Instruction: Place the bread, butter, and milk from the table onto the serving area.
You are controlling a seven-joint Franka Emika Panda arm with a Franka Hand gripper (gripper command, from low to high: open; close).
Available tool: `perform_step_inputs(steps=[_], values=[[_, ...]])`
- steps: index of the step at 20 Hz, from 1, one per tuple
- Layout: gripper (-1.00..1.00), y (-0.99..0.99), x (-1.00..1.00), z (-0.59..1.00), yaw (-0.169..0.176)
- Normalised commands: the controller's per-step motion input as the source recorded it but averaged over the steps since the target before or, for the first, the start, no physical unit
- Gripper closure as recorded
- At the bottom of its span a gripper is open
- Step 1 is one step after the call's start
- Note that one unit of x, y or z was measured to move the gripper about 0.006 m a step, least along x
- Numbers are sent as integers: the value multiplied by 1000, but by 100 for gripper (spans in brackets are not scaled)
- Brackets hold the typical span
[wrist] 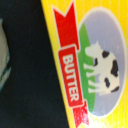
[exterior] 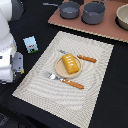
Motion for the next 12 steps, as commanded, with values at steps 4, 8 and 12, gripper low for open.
perform_step_inputs(steps=[4, 8, 12], values=[[100, -41, 0, 0, 11], [100, -21, 47, 331, 8], [100, -23, 583, 1000, -85]])
